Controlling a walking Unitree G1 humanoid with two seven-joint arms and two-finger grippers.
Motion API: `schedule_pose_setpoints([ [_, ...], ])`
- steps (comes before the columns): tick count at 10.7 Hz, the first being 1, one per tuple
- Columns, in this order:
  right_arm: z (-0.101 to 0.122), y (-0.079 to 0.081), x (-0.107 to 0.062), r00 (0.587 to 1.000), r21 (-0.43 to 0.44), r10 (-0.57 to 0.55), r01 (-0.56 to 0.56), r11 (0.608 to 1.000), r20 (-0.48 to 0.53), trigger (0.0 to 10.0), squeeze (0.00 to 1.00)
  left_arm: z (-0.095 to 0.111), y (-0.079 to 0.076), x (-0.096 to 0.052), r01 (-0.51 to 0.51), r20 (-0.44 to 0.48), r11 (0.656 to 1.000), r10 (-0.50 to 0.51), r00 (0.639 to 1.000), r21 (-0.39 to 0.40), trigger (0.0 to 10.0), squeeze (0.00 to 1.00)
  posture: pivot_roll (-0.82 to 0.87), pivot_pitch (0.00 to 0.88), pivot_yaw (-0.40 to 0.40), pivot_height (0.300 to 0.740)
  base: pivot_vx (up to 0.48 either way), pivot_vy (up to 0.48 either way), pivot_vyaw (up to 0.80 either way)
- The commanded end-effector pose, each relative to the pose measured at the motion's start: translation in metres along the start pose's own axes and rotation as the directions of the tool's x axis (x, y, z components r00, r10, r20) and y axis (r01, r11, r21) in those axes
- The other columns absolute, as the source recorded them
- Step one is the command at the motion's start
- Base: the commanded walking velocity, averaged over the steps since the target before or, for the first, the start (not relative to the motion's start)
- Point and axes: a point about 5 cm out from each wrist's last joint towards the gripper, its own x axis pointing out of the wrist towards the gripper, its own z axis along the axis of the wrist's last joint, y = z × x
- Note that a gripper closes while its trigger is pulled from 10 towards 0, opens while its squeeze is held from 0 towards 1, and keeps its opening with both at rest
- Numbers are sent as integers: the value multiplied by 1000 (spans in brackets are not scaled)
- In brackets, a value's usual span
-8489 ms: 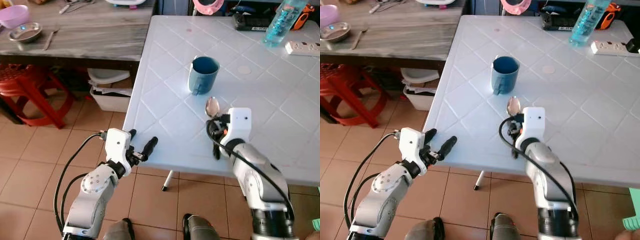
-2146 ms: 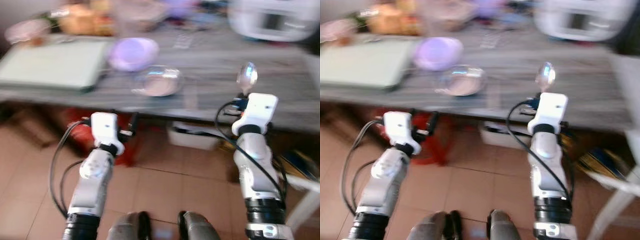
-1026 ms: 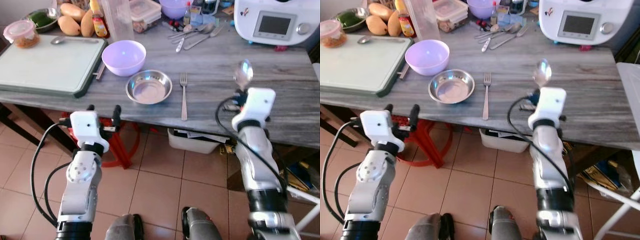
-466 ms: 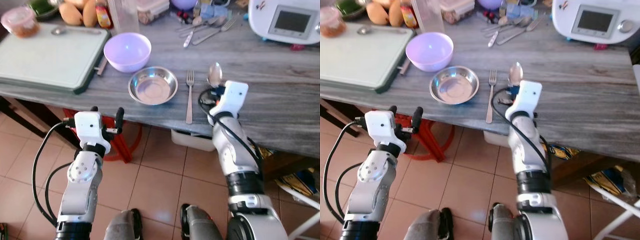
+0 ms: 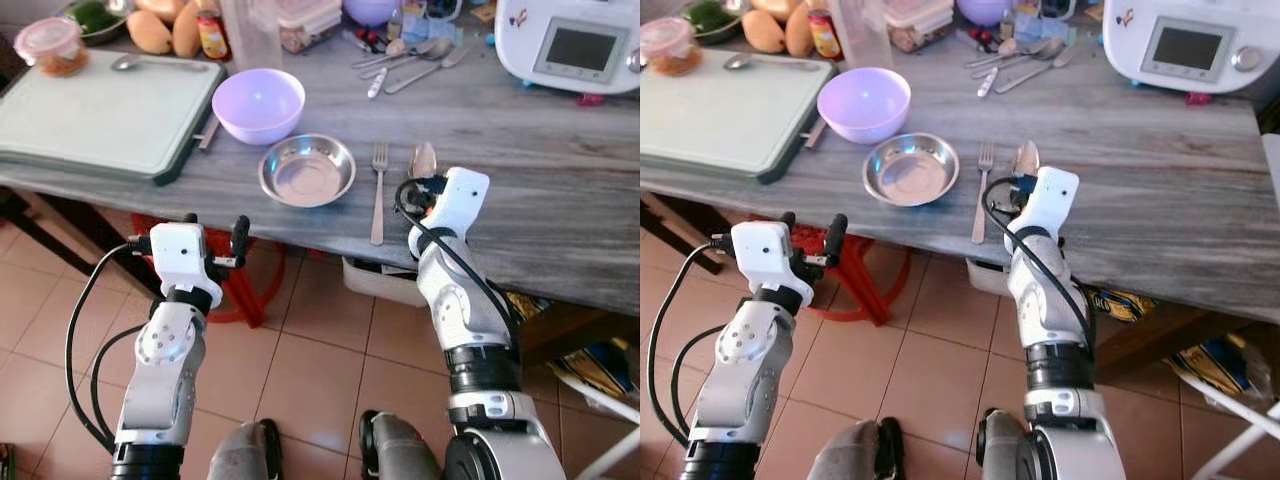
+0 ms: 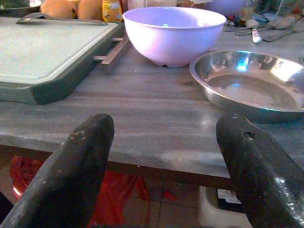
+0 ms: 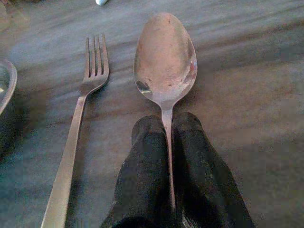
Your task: Setting the table
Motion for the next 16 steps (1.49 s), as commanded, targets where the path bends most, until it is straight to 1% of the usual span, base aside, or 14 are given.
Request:
schedule_pose_setpoints([
  [1, -9, -2, -2, 999, 19, -12, 13, 1000, -45, 10000, 0, -1, 0, 0, 6, -8, 1000, -6, 1000, 3, 10000, 0, -60, 196, 52, 740, 0, 0, 0],
  [3, -7, -6, 2, 998, 21, -24, 25, 999, -50, 10000, 0, -1, -2, 0, 10, -9, 1000, -10, 1000, -1, 10000, 0, -60, 196, 50, 740, 0, 0, 0],
  [7, -3, -4, 8, 999, 33, -15, 17, 999, -43, 10000, 0, -2, -4, 0, 13, -12, 1000, -13, 1000, -4, 10000, 0, -56, 202, 49, 740, 0, 0, 0],
  [8, -2, -4, 9, 999, 19, -17, 17, 1000, -38, 10000, 0, -2, -4, 0, 16, -12, 1000, -16, 1000, -3, 10000, 0, -56, 202, 49, 740, 0, 0, 0],
  [10, 2, -7, 14, 999, 21, -21, 22, 1000, -29, 10000, 0, -2, -4, 0, 15, -13, 1000, -15, 1000, 0, 10000, 0, -50, 202, 46, 740, 0, 0, 0],
  [12, 2, -6, 16, 999, 29, -17, 18, 999, -29, 10000, 0, -3, -5, 0, 19, -15, 1000, -19, 1000, -2, 10000, 0, -50, 203, 49, 740, 0, 0, 0],
  [14, -1, -4, 17, 999, 50, -7, 9, 999, -46, 10000, 0, -3, -6, 0, 22, -14, 1000, -22, 1000, -3, 10000, 0, -47, 202, 51, 740, 0, 0, 0],
  [15, -5, 1, 15, 998, 48, 11, -8, 999, -65, 10000, 0, -2, -5, 1, 22, -14, 1000, -22, 1000, -2, 10000, 0, -48, 202, 49, 740, 0, 0, 0],
  [16, -7, 3, 14, 997, 50, 17, -13, 999, -70, 10000, 0, -2, -5, 1, 22, -14, 1000, -22, 1000, -2, 10000, 0, -47, 202, 49, 740, 0, 0, 0],
])
